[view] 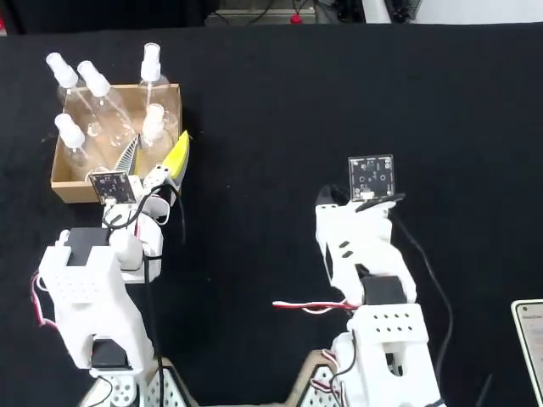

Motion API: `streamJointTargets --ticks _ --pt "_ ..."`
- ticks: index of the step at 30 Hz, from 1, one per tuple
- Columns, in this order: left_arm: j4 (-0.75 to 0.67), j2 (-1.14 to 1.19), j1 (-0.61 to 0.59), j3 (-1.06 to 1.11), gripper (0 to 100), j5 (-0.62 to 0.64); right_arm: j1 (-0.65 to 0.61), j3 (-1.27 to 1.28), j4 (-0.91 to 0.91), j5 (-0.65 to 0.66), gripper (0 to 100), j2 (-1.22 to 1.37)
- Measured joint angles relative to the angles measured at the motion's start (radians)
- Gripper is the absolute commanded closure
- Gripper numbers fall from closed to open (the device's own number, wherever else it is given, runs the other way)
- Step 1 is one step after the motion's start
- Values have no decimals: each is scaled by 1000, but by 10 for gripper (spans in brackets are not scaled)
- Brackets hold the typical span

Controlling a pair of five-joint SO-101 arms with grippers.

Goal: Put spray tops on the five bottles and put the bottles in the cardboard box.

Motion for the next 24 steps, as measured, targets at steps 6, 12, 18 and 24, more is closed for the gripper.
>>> streamJointTargets --ticks 6,12,18,24 --pt "-126 0 -2 55 686 -2 0 0 0 0 986 0" --pt "-141 0 -2 74 686 -2 0 0 0 0 986 0" --pt "-141 0 -2 77 686 -2 0 0 0 0 986 0" --pt "-193 -3 -2 110 686 -2 0 0 0 0 986 0"
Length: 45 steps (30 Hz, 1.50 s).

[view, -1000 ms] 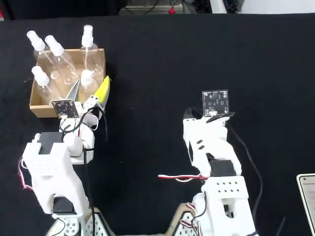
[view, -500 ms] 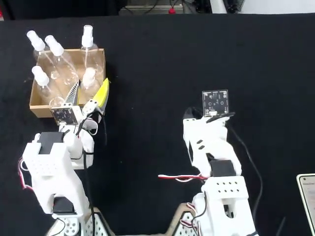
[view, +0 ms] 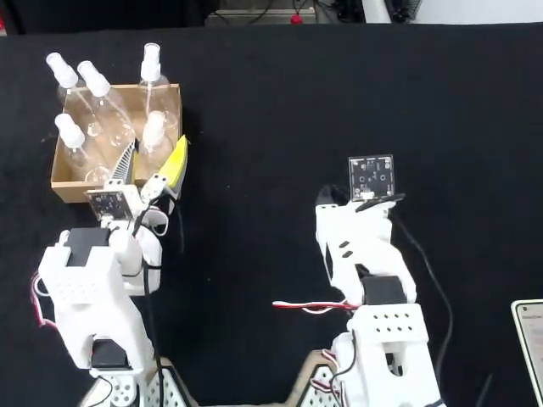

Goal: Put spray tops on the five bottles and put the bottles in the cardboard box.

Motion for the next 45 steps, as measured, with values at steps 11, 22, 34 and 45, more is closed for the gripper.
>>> streamJointTargets --ticks 11,22,34,45 --pt "3 -307 0 230 687 0 0 0 0 0 986 0" --pt "38 -615 -57 428 927 0 0 0 0 0 986 0" --pt "38 -641 -176 431 971 0 0 12 -3 0 986 0" --pt "38 -641 -175 431 971 0 0 12 -3 0 986 0"
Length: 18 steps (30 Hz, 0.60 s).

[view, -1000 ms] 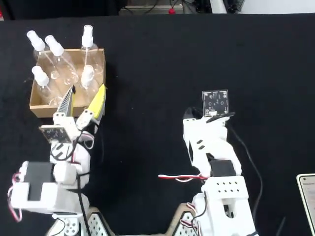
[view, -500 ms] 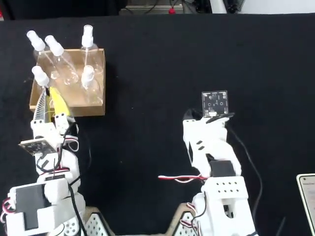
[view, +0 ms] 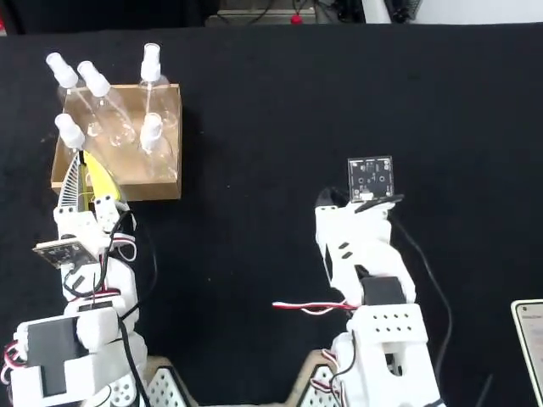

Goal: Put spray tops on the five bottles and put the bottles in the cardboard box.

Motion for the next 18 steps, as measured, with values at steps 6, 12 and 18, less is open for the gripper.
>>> streamJointTargets --ticks 6,12,18 --pt "-144 -18 0 0 971 -9 0 0 0 0 986 0" --pt "-160 -54 6 0 971 -146 0 0 0 0 986 0" --pt "-160 -212 12 0 971 -232 0 0 0 0 986 0"
